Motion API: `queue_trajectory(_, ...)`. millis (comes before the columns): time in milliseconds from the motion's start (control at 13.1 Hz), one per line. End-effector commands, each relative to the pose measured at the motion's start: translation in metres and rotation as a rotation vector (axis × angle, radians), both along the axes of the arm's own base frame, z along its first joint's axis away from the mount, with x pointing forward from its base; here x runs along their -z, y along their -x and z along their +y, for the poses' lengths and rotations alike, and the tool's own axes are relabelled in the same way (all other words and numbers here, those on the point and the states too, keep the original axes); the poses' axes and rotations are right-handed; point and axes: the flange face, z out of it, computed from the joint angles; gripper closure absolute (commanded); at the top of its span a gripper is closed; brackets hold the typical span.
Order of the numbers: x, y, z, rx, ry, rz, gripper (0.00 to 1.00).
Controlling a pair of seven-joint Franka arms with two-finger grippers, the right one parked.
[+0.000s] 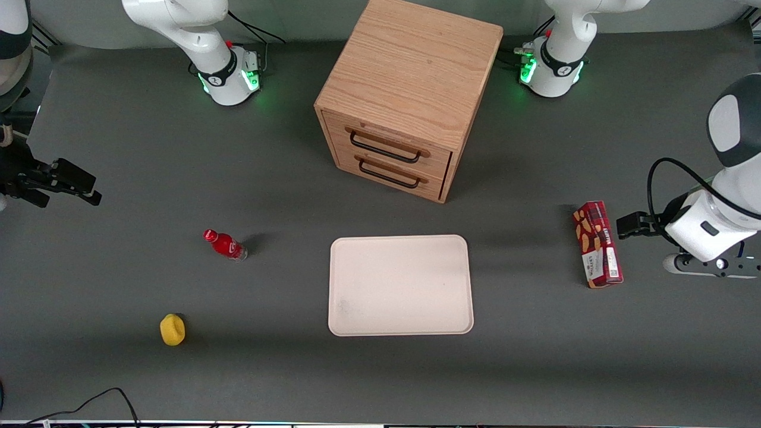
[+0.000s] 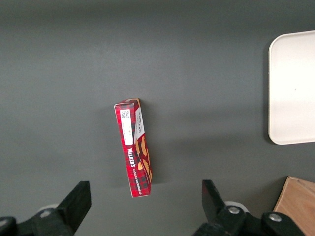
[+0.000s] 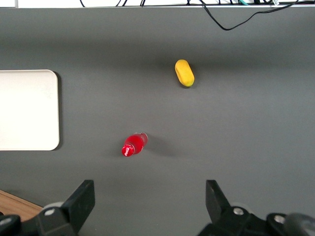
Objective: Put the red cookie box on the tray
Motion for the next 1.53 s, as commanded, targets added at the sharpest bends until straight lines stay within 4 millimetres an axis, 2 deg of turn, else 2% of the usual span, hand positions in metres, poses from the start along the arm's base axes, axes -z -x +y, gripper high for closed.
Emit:
queue_trajectory(0,-0.005,0.004,0.004,0.027,-0.001,0.001,0.0)
queue_trajectory(1069,0.001,0.003,0.011,0.005,-0.003,0.011,0.0)
queue_trajectory(1221,0.02,0.008,0.03,-0.014,-0.006,0.035,0.0)
queue_trajectory(1374,0.05,0.018,0.039,-0.022,-0.01,0.036,0.0)
queue_trajectory(1450,0.067,0.024,0.051,-0.039,-0.008,0.024,0.0)
